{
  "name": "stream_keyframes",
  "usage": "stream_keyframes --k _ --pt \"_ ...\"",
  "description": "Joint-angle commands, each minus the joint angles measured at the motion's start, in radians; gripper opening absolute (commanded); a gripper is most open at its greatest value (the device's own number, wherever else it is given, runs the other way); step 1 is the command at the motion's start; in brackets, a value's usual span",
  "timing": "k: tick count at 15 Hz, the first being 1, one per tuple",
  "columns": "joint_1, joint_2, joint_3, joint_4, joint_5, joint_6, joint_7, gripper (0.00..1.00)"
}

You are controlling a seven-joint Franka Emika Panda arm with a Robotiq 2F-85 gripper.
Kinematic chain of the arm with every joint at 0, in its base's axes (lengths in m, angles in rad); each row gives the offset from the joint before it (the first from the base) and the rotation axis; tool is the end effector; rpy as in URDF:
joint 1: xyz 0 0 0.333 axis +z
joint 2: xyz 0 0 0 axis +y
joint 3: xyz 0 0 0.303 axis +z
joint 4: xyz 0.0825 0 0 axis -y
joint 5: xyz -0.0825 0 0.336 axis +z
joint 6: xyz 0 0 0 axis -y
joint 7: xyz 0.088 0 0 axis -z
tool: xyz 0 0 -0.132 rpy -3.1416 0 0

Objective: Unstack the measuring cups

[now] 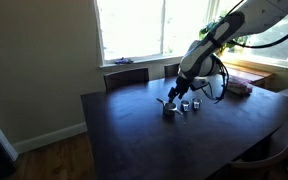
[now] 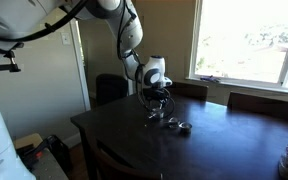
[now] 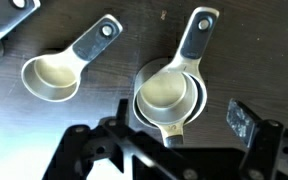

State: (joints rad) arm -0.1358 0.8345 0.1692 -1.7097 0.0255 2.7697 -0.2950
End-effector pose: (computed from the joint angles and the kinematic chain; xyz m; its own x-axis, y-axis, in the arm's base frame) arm 0.6542 0.0092 0.1410 0.9418 0.2175 0.2563 0.2419 -0.9679 -0.0675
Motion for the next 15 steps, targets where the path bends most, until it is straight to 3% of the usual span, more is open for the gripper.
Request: stream_keyframes --k 1,5,14,15 --pt "0.034 0.037 -0.037 0.052 -0.081 0.029 -0.053 1.00" --pt "0.025 0.115 -0.015 0.140 -0.133 0.036 -0.118 1.00" --pt "-0.006 0.275 0.079 0.325 -0.133 0.028 -0.263 1.00" --pt "-0.007 0.288 0.084 0.341 -0.134 0.026 -0.275 0.89"
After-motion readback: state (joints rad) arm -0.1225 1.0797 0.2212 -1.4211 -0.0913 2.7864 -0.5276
